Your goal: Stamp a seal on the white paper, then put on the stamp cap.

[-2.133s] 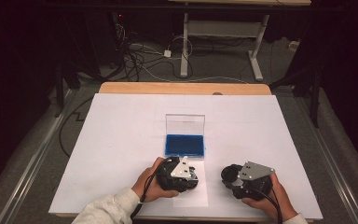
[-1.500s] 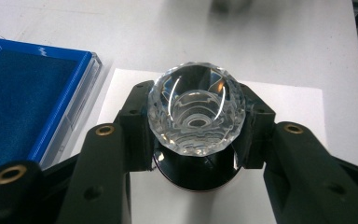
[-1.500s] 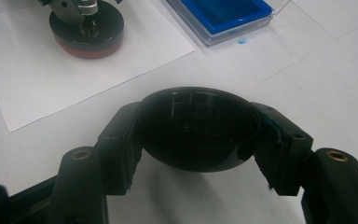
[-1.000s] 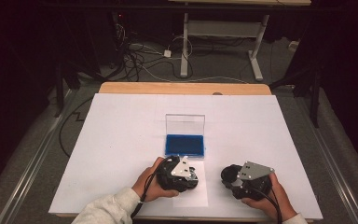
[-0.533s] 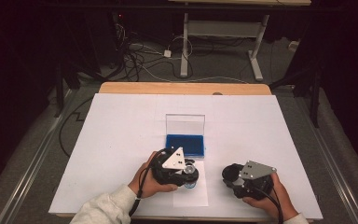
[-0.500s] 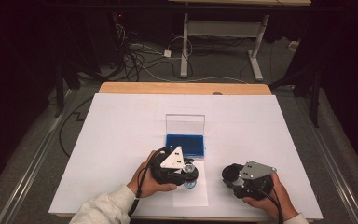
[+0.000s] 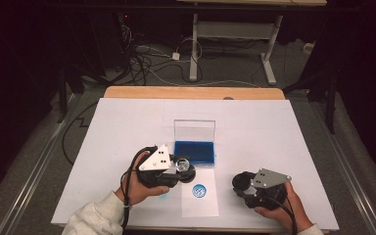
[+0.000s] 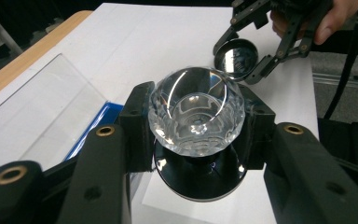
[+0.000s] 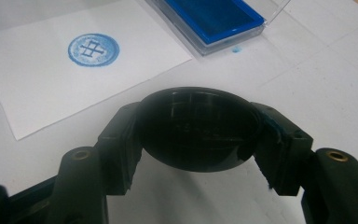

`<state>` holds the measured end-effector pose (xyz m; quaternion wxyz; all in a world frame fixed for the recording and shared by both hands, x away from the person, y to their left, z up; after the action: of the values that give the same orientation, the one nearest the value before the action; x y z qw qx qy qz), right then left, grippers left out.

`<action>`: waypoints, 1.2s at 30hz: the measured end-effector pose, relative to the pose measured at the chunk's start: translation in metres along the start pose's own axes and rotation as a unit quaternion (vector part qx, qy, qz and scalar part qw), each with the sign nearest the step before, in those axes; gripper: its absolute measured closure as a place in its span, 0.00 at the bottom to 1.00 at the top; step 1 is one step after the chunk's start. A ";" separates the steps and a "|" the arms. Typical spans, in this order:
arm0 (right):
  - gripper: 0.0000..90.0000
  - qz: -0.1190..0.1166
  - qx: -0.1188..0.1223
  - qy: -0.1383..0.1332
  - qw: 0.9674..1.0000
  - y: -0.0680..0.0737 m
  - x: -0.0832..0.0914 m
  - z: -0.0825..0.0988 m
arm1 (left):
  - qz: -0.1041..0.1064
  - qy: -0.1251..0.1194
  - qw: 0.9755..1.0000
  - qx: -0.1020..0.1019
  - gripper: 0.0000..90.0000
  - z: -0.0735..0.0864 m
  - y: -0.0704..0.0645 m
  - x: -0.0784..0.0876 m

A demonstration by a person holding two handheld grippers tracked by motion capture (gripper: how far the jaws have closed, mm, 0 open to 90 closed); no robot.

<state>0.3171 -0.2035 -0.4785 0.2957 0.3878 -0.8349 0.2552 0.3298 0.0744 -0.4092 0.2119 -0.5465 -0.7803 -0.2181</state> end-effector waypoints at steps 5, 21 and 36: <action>0.43 -0.006 -0.002 -0.002 1.000 0.002 -0.002 -0.003 | -0.008 0.007 1.000 -0.003 0.61 0.002 0.002 0.002; 0.43 -0.005 -0.003 -0.009 1.000 0.001 -0.003 -0.009 | -0.024 0.000 1.000 0.014 0.61 0.007 0.012 0.010; 0.43 -0.044 0.012 -0.031 0.998 0.019 -0.020 -0.044 | -0.019 -0.010 1.000 0.020 0.61 0.007 0.011 0.012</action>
<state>0.3259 -0.1539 -0.4656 0.2760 0.4356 -0.8226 0.2398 0.3358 0.0907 -0.4067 0.2111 -0.5294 -0.7968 -0.2006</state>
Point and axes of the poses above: each handheld gripper's, and its own axes: x roughly backward along the jaws, z roughly out of its underside, y roughly to its left, the point moved 5 cm from there along -x, roughly forward along the jaws, and after that the axes turned 3 degrees about y, right-handed, at the moved point
